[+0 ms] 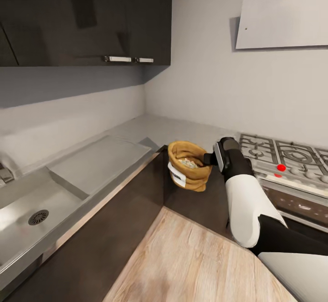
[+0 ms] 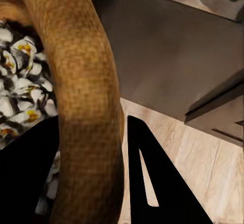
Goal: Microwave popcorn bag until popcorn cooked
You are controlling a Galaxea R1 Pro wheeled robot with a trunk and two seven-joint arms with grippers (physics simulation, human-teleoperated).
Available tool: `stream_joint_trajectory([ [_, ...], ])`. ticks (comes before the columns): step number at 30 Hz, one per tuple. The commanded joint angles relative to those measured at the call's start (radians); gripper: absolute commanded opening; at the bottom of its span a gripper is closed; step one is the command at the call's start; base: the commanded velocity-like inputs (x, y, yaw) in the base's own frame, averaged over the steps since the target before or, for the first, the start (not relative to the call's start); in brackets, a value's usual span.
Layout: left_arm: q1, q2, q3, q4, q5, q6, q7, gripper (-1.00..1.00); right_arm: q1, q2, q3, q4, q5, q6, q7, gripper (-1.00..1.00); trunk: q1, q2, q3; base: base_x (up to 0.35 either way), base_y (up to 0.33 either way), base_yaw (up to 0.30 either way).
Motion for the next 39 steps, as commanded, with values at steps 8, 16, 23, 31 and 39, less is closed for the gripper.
stream_joint_trajectory([
  [8,0.0,0.0,0.001,-0.002,0.006,-0.002,0.002,1.0,0.075,0.001,-0.004,-0.001,0.004,0.002,0.0,-1.0,0.0,-0.001,0.007,0.0,0.0,0.0],
  [16,0.0,0.0,0.001,-0.003,0.006,-0.002,0.002,1.0,0.077,0.001,-0.004,-0.001,0.0,0.002,0.0,-1.0,0.0,-0.001,0.019,0.0,0.0,0.0],
  [23,0.0,0.0,0.001,-0.004,0.006,-0.002,0.002,1.0,0.077,0.001,-0.004,-0.001,-0.002,0.002,0.0,-1.0,0.0,-0.001,0.03,0.0,0.0,0.0],
  [31,0.0,0.0,0.001,-0.004,0.006,-0.002,0.002,1.0,0.077,0.001,-0.005,-0.001,0.004,0.002,-0.004,-1.0,0.0,-0.001,0.043,0.0,0.0,0.0],
  [39,0.0,0.0,0.001,-0.004,0.006,-0.002,0.002,1.0,0.077,0.001,-0.004,-0.001,0.006,0.002,-0.006,-1.0,0.0,-0.001,0.055,0.0,0.0,0.0],
])
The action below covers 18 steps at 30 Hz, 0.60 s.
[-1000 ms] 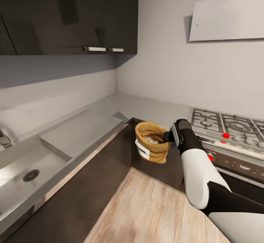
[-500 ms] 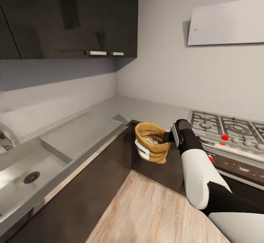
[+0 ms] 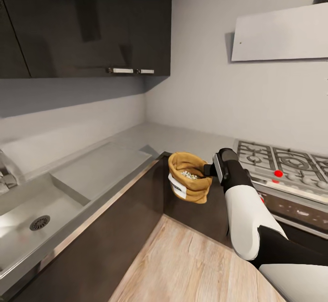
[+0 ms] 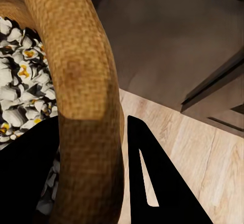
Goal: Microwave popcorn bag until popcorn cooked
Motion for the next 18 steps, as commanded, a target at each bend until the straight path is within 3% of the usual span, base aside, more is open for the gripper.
stream_joint_trajectory([
  [1,0.0,0.0,0.001,-0.001,0.006,-0.002,0.002,1.0,-0.001,0.001,-0.004,-0.001,-0.001,0.002,-0.002,-1.0,0.0,-0.001,0.001,0.0,0.0,0.0],
  [18,0.0,0.0,0.001,0.0,0.006,-0.002,0.002,1.0,-0.001,0.001,-0.005,-0.001,-0.007,0.002,0.002,-1.0,0.0,-0.001,0.003,0.0,0.0,0.0],
])
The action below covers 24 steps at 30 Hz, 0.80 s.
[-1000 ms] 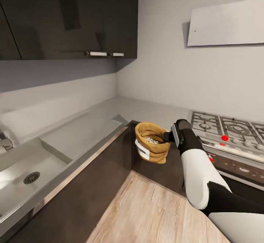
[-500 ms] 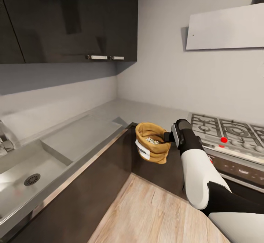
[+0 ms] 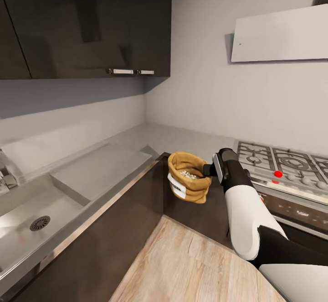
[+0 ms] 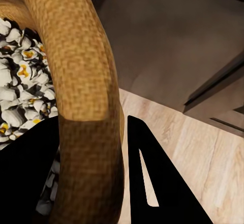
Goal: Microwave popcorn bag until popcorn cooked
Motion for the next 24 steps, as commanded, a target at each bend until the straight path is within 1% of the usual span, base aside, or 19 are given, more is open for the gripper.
stream_joint_trajectory([
  [1,0.0,0.0,0.001,-0.001,0.006,-0.002,0.002,1.0,-0.001,0.001,-0.004,-0.001,-0.001,0.002,-0.002,-1.0,0.0,-0.001,-0.001,0.0,0.0,0.0],
  [7,0.0,0.0,0.001,-0.001,0.006,-0.002,0.002,1.0,-0.001,0.001,-0.004,0.0,-0.002,0.002,-0.002,-1.0,0.0,-0.001,-0.001,0.0,0.0,0.0],
  [8,0.0,0.0,0.001,-0.001,0.006,-0.002,0.002,1.0,-0.001,-0.005,-0.004,0.0,-0.003,0.002,-0.001,-1.0,0.0,-0.001,-0.001,0.0,0.0,-0.084],
  [9,0.0,0.0,0.001,-0.001,0.007,-0.002,0.002,1.0,-0.001,-0.017,-0.004,0.0,-0.003,0.002,0.0,-1.0,0.0,-0.001,0.0,0.0,0.0,-0.166],
  [12,0.0,0.0,0.001,-0.001,0.007,-0.002,0.002,1.0,-0.001,-0.027,-0.004,-0.001,-0.003,0.002,0.0,-1.0,0.0,-0.001,0.002,0.0,0.0,-0.222],
  [19,0.0,0.0,0.001,0.0,0.007,-0.002,0.002,1.0,-0.001,-0.03,-0.004,-0.001,-0.002,0.002,0.0,-1.0,0.0,-0.001,0.007,0.0,0.0,-0.258],
  [20,0.0,0.0,0.001,-0.001,0.007,-0.002,0.003,1.0,-0.001,-0.031,-0.016,-0.001,-0.003,0.002,0.0,-1.0,0.0,-0.001,0.008,0.0,0.0,-0.262],
  [22,0.0,0.0,0.001,-0.001,0.007,-0.002,0.003,1.0,-0.001,-0.033,-0.025,-0.001,-0.003,0.002,-0.001,-1.0,0.0,-0.001,0.009,0.0,0.0,-0.266],
  [24,0.0,0.0,0.001,0.0,0.006,-0.002,0.002,1.0,-0.001,-0.047,-0.028,-0.001,-0.001,0.002,-0.002,-1.0,0.0,-0.001,0.01,0.0,0.0,-0.272],
])
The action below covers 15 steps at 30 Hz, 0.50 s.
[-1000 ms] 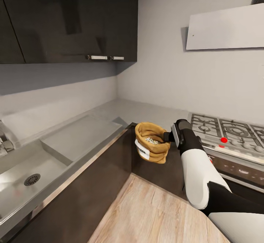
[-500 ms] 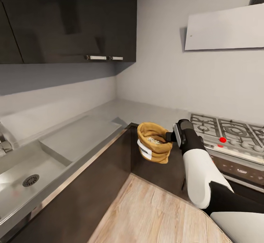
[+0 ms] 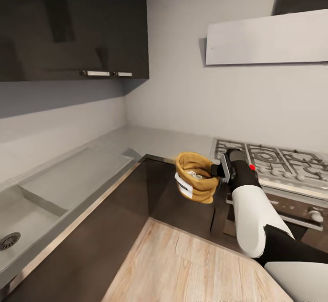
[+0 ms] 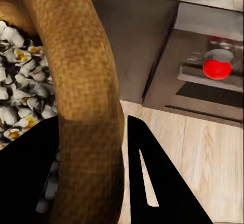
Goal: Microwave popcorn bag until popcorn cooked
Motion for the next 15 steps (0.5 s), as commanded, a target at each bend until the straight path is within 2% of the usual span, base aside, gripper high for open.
stream_joint_trajectory([
  [1,0.0,0.0,0.001,0.0,0.006,-0.003,0.002,1.0,-0.001,-0.003,-0.005,-0.001,-0.003,0.002,-0.003,-1.0,0.0,-0.001,-0.001,0.0,0.0,-0.273],
  [9,0.0,-0.002,-0.002,0.001,0.006,-0.003,0.001,1.0,-0.001,-0.01,-0.005,-0.002,0.0,0.002,-0.007,-1.0,0.0,-0.001,0.004,-0.023,0.0,-0.274],
  [15,0.0,-0.002,-0.001,0.001,0.006,-0.003,0.001,1.0,-0.001,-0.01,-0.005,-0.002,0.0,0.002,-0.008,-1.0,0.0,-0.001,0.007,-0.3,0.0,-0.274],
])
